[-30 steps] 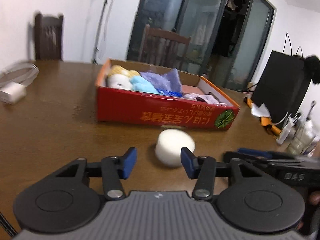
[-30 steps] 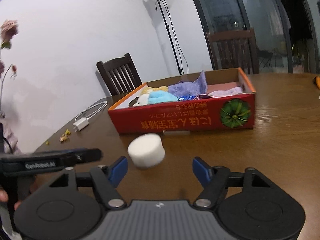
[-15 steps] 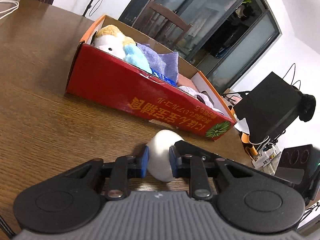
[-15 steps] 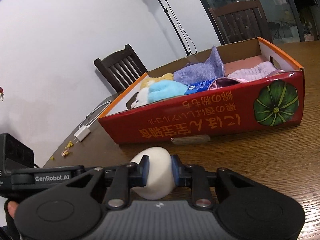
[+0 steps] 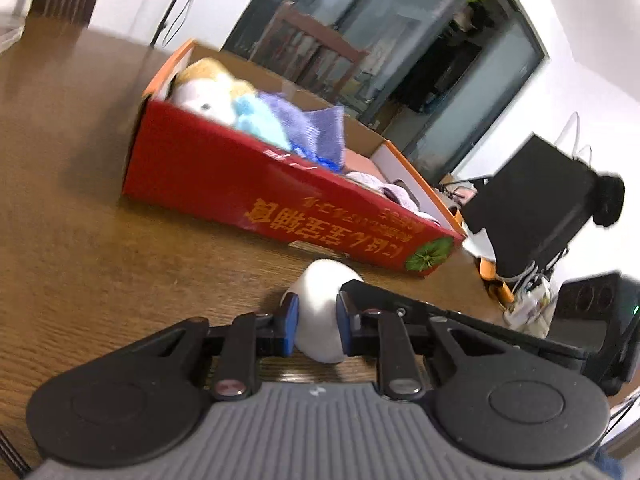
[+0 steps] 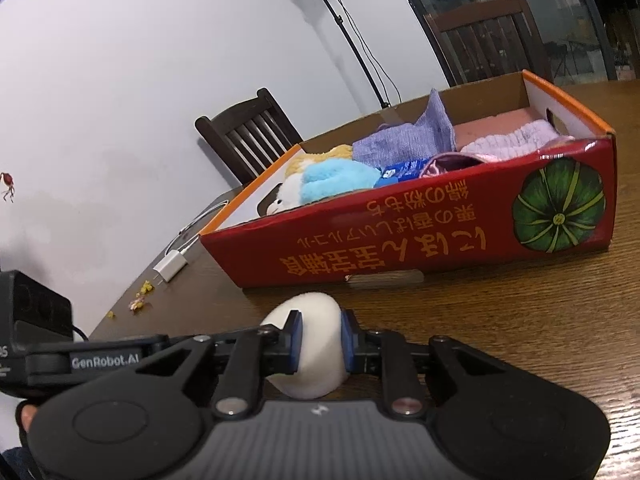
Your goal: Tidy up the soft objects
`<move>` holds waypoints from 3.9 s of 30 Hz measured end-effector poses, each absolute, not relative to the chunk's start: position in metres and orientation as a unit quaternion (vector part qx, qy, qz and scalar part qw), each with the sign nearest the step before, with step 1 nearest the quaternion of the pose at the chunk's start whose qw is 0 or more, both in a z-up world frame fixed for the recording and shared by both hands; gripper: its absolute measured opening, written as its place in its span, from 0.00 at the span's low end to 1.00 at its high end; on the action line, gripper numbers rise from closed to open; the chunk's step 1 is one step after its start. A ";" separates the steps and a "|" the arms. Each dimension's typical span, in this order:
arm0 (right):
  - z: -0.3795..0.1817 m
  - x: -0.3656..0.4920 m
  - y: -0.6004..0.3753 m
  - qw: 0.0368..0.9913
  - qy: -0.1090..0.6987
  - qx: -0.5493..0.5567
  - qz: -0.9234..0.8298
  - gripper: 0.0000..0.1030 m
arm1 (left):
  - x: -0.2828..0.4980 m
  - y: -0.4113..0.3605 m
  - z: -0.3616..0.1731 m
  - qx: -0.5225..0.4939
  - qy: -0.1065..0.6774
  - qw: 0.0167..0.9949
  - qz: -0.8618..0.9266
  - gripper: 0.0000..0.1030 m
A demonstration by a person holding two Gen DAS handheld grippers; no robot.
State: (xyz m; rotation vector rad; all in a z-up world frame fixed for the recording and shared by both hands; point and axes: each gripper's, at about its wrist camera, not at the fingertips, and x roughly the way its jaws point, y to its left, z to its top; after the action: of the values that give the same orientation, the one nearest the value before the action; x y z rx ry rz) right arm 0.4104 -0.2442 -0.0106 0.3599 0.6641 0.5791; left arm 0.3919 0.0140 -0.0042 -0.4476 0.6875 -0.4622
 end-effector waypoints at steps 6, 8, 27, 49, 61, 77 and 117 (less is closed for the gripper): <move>0.027 0.339 -0.244 0.913 0.256 0.150 0.281 0.19 | 0.311 0.019 0.032 -0.243 0.284 0.899 -0.229 0.19; 0.037 0.303 -0.250 0.912 0.249 0.156 0.288 0.18 | 0.273 0.016 0.043 -0.234 0.266 0.906 -0.231 0.19; 0.089 0.233 -0.264 0.933 0.183 0.128 0.281 0.19 | 0.239 -0.006 0.095 -0.166 0.201 0.931 -0.257 0.19; 0.027 0.533 -0.223 0.888 0.369 0.156 0.228 0.22 | 0.527 0.008 0.037 -0.140 0.373 0.896 -0.196 0.20; 0.034 0.527 -0.225 0.897 0.389 0.123 0.172 0.26 | 0.520 -0.002 0.042 -0.125 0.385 0.892 -0.202 0.42; 0.150 0.414 -0.285 0.961 0.235 0.051 0.135 0.81 | 0.380 0.023 0.151 -0.012 0.208 0.974 -0.092 0.93; 0.058 0.132 -0.266 0.994 0.075 0.013 0.082 1.00 | 0.080 0.014 0.081 0.004 0.028 1.000 -0.013 1.00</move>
State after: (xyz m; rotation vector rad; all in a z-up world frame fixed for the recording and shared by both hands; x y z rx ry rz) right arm 0.1318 -0.2657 0.0580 0.0268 0.1506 0.1643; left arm 0.0800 0.0139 0.0809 0.0079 0.0559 -0.0258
